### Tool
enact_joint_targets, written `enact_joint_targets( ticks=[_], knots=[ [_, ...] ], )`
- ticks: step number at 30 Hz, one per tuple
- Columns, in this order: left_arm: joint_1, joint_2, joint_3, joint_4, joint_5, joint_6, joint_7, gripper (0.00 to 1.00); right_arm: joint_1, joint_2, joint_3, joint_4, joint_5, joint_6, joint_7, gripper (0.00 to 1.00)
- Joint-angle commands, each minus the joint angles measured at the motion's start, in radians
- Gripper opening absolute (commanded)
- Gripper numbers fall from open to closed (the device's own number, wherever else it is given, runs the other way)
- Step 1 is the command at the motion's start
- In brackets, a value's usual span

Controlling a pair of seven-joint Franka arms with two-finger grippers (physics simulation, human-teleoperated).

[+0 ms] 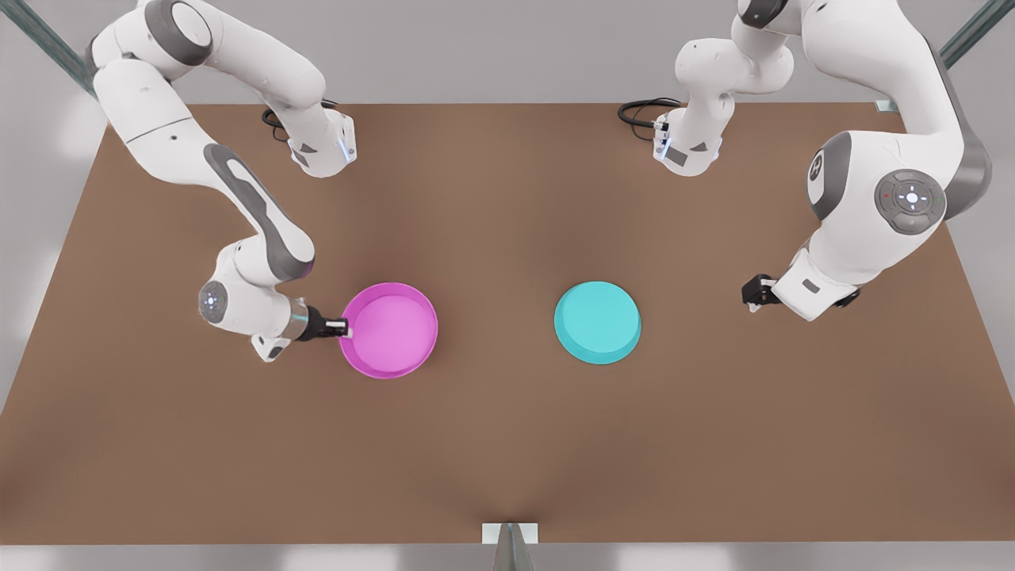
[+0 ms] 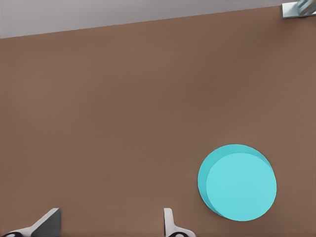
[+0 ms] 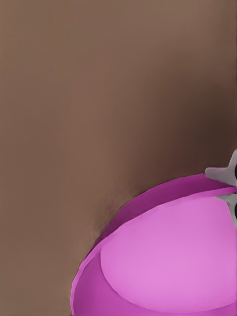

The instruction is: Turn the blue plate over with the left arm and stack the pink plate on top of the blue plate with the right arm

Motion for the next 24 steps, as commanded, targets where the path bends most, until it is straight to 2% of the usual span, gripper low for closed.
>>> enact_joint_targets(
  ticks=[1,4,7,8,12,21,23,24],
  knots=[
    [0.0,0.0,0.0,0.0,0.0,0.0,0.0,1.0,0.015,0.0,-0.009,0.005,-0.007,-0.001,0.012,0.21],
    [0.002,0.001,0.0,0.0,0.006,0.0,0.0,1.0,0.135,-0.031,-0.073,0.02,0.07,-0.001,0.015,0.21],
    [0.002,0.005,0.0,0.002,0.005,0.018,0.002,1.0,0.32,-0.055,-0.196,0.061,0.176,-0.003,0.021,0.21],
    [0.003,0.003,0.0,0.002,0.005,0.018,0.002,1.0,0.359,-0.06,-0.213,0.074,0.196,-0.003,0.041,0.21],
    [0.006,0.003,0.0,0.002,0.005,0.02,0.002,1.0,0.612,-0.069,-0.394,0.124,0.325,-0.004,0.052,0.21],
    [0.009,0.003,0.0,0.0,0.006,0.02,0.003,1.0,1.365,-0.051,-0.974,0.21,0.681,-0.012,0.084,0.21],
    [0.011,0.003,0.0,0.0,0.006,0.02,0.003,1.0,1.486,-0.029,-1.069,0.222,0.736,-0.013,0.086,0.21],
    [0.009,0.003,0.0,0.002,0.006,0.02,0.003,1.0,1.515,-0.017,-1.087,0.242,0.742,-0.016,0.099,0.21]
  ],
)
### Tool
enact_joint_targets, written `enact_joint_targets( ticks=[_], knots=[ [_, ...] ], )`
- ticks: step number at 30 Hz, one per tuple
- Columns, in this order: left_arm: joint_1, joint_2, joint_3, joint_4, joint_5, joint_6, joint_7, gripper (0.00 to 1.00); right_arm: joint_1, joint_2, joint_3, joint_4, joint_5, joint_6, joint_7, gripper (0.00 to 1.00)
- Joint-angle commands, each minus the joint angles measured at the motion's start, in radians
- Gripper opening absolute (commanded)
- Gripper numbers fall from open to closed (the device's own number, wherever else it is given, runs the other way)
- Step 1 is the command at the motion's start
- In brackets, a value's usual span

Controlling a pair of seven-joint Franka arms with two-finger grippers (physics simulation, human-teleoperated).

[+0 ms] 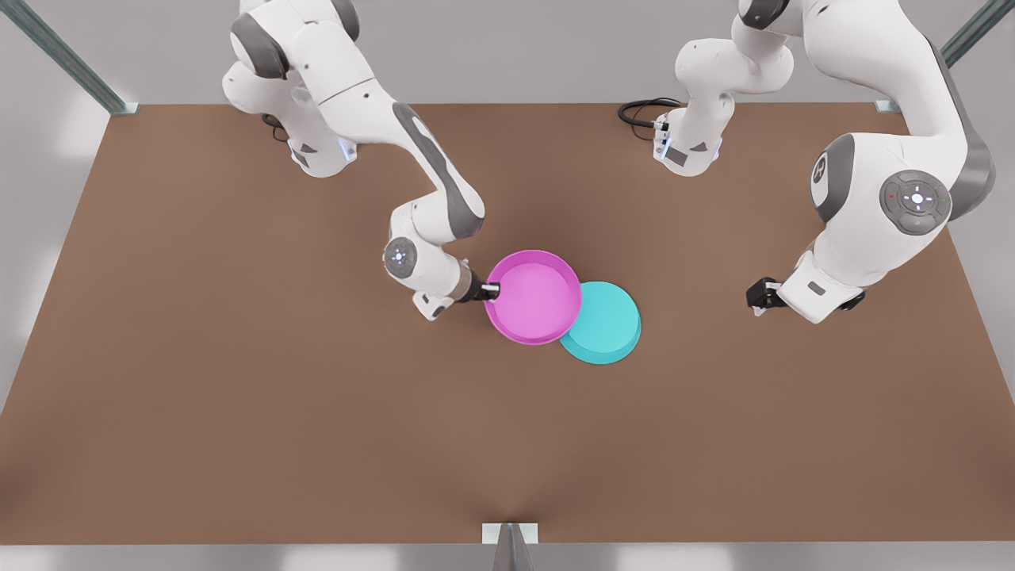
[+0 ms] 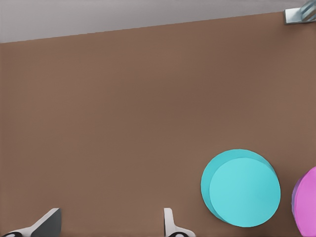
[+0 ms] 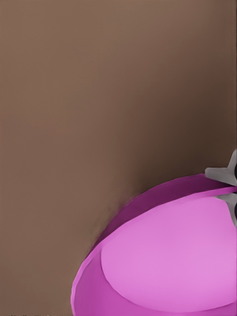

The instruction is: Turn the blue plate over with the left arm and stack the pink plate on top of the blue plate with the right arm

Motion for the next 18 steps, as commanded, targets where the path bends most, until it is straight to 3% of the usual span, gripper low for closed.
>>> enact_joint_targets(
  ticks=[1,3,9,18],
  knots=[
    [-0.001,0.0,0.0,-0.001,0.0,0.0,0.0,1.0,0.013,0.011,-0.005,0.017,-0.009,-0.011,0.015,0.21],
    [0.001,0.0,0.0,0.0,0.0,0.0,0.0,1.0,0.077,0.045,-0.073,0.057,0.011,-0.034,0.036,0.21],
    [0.001,0.001,0.0,-0.001,0.0,0.0,0.0,1.0,0.081,0.189,-0.096,0.288,0.011,-0.103,0.14,0.21],
    [0.001,0.001,0.002,0.0,-0.001,0.0,0.0,1.0,0.16,0.318,-0.153,0.463,0.042,-0.128,0.277,0.21]
  ],
)
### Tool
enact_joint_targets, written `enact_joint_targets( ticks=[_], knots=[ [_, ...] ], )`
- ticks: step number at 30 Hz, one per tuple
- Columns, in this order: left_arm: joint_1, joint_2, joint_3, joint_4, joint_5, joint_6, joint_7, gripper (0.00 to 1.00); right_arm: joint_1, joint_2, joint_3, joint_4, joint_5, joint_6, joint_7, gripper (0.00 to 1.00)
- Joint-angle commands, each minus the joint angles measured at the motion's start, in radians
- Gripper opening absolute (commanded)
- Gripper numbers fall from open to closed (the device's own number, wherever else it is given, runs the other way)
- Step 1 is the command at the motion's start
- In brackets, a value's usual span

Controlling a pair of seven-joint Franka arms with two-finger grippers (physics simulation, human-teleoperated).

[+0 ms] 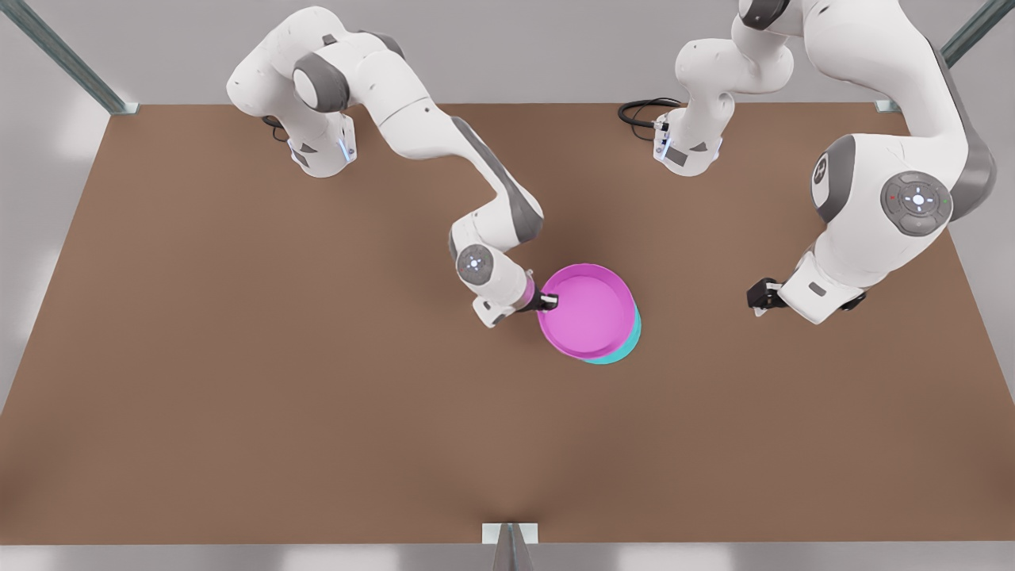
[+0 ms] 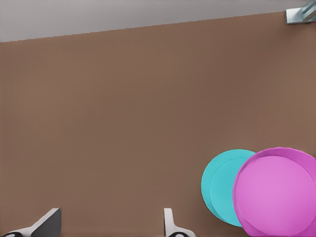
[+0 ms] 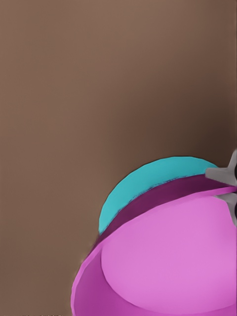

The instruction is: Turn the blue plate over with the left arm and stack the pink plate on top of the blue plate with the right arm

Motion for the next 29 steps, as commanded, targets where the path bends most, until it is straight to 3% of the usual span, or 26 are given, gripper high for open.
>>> enact_joint_targets(
  ticks=[1,10,11,12,19,22,25,26,28,29],
  knots=[
    [0.0,0.0,0.0,-0.001,0.001,0.0,0.0,1.0,0.0,0.003,0.0,0.005,-0.007,-0.003,0.006,0.21],
    [0.0,0.0,0.0,0.0,0.001,0.0,-0.002,1.0,0.0,0.11,-0.02,0.115,0.024,-0.002,0.052,0.21],
    [0.0,0.001,0.0,0.0,0.0,0.0,-0.002,1.0,0.0,0.113,-0.02,0.115,0.036,-0.002,0.052,0.85],
    [0.0,0.0,0.0,0.0,0.0,0.002,-0.002,1.0,0.002,0.113,-0.02,0.115,0.042,-0.005,0.052,1.0],
    [0.0,0.001,0.0,0.0,0.0,0.0,-0.002,1.0,0.003,0.058,-0.019,0.099,0.038,-0.045,0.087,1.0],
    [0.0,0.003,0.0,-0.001,0.001,0.0,-0.003,1.0,-0.064,-0.244,-0.02,-0.236,-0.067,-0.057,-0.065,1.0],
    [-0.002,0.0,0.0,0.008,-0.008,-0.017,-0.002,1.0,-0.337,-0.591,-0.023,-0.553,-0.504,-0.157,-0.379,1.0],
    [-0.002,0.0,-0.002,0.008,-0.008,-0.015,-0.003,1.0,-0.484,-0.661,-0.035,-0.549,-0.617,-0.298,-0.496,1.0],
    [-0.002,0.0,-0.002,0.006,-0.009,-0.014,-0.005,1.0,-0.679,-0.741,-0.026,-0.518,-0.8,-0.354,-0.609,1.0],
    [-0.002,0.0,-0.002,0.006,-0.009,-0.014,-0.008,1.0,-0.73,-0.737,-0.028,-0.416,-0.809,-0.463,-0.657,1.0]
  ],
)
